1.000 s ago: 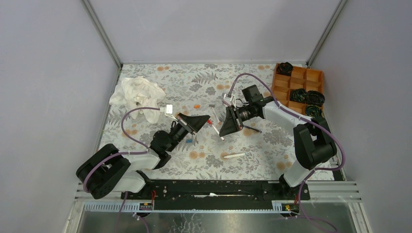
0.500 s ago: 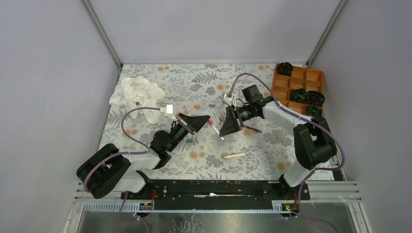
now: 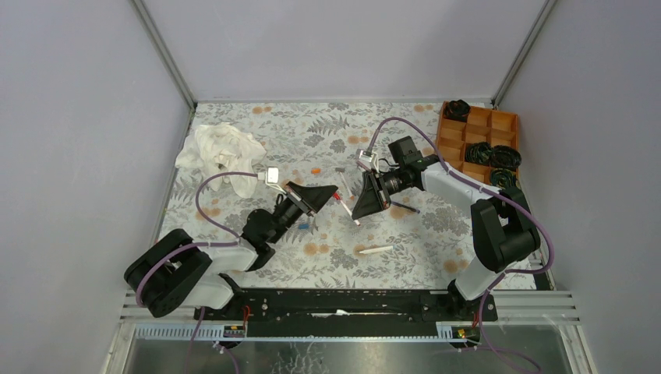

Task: Insert the pens into the pen caps
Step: Insert the pen cap onto the pen.

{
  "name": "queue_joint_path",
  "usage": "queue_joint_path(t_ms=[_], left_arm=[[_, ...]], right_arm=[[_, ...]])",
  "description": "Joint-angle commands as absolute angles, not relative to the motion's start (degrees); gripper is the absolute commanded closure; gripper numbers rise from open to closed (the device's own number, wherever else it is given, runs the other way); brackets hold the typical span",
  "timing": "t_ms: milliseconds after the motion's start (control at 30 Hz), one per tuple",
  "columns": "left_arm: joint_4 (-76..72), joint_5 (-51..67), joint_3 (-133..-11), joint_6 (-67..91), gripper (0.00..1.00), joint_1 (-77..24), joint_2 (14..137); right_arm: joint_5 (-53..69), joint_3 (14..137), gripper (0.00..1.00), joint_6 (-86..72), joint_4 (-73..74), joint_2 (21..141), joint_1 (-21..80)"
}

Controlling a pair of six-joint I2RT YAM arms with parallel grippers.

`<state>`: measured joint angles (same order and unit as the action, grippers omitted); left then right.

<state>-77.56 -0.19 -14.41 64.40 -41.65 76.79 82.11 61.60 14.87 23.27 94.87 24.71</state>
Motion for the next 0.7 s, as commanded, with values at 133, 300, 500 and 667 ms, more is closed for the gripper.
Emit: queue_joint_path(t_ms=[133,300,500,667], left_arm=[[-79.37,2.99,-16.51,63.98,1.0,-41.96,78.09],[-79.21,3.97,-16.23,64.2,1.0,-42.07,78.34],[-77.16,5.39,-15.97,63.83,1.0,-42.06,77.53],[-73.63,8.21,-17.55,63.29,0.95,-42.03,76.88]], right_arm=[[83.45,61.79,1.0,14.7,23.1,93.34,24.4],[83.39,61.81,1.0,14.68,23.11,93.34,24.4],[83.11,61.79,1.0,14.74,23.1,93.16,24.26],[82.71,61.95,1.0,15.72,23.76,93.16,24.25]])
